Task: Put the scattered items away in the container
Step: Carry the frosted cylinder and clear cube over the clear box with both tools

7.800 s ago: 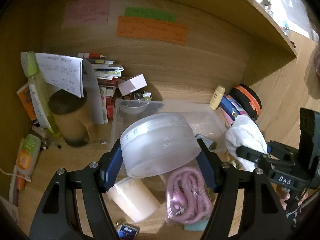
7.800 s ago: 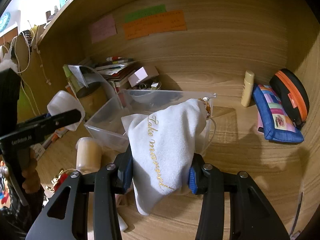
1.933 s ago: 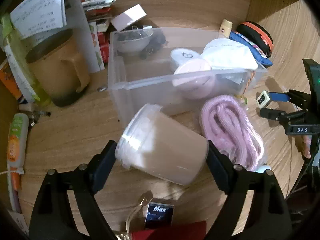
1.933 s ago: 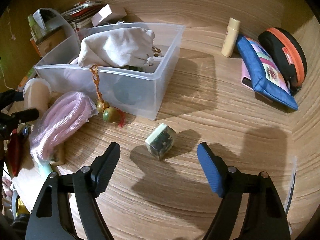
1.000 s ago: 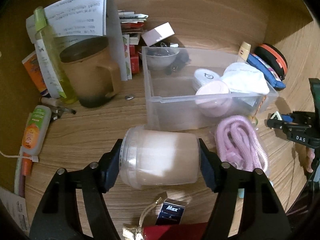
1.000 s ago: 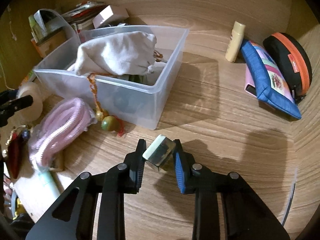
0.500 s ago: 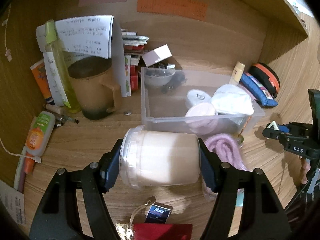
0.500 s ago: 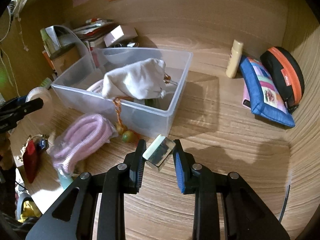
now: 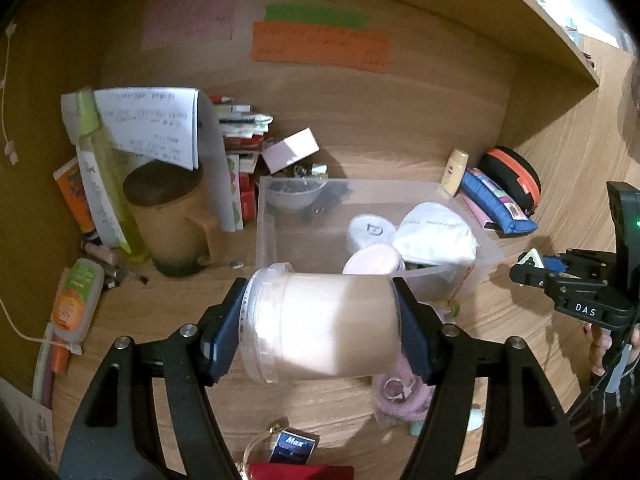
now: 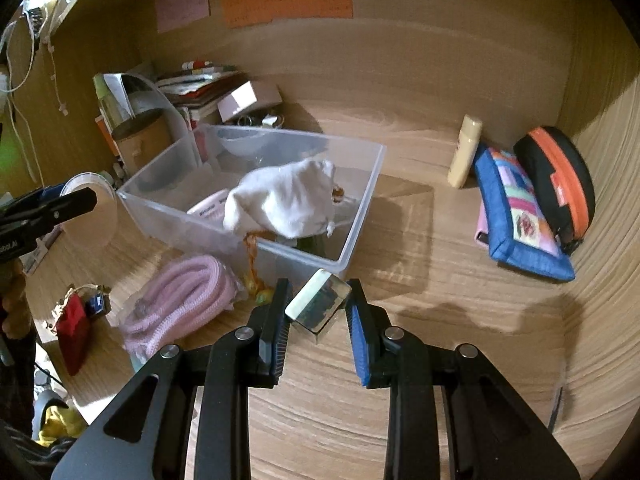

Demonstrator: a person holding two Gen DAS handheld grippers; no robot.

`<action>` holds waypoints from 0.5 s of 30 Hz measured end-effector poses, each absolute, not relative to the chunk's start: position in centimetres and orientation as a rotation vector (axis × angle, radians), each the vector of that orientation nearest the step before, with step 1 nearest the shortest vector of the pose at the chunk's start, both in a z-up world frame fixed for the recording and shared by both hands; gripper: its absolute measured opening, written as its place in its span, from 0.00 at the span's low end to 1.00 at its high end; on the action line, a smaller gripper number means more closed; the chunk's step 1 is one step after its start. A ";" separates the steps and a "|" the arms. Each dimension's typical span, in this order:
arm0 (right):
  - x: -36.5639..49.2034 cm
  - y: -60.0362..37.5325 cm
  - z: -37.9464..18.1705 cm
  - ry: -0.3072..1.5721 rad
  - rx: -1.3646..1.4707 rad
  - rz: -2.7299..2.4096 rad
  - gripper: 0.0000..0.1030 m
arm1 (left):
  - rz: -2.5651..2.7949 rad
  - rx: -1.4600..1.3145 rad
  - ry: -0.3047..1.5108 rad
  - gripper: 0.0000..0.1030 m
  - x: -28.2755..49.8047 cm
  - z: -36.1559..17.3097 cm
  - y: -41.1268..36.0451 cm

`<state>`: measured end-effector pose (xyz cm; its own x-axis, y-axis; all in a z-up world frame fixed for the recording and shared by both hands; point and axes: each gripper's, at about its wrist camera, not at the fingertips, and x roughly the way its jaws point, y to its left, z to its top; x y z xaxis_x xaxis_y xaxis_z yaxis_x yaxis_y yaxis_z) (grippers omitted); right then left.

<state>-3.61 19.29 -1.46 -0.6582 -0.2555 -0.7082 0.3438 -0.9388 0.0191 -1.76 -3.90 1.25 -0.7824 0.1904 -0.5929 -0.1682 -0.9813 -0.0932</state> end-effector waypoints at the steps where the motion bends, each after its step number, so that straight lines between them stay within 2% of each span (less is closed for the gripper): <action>1: -3.6 19.3 -1.3 0.168 1.075 -2.594 0.24 | 2.798 -0.928 -0.051 0.66 -1.7 1.5 -3.8; 15: -4.2 18.8 0.1 0.170 1.009 -2.613 0.24 | 2.795 -0.810 -0.057 0.66 -2.7 4.6 -3.4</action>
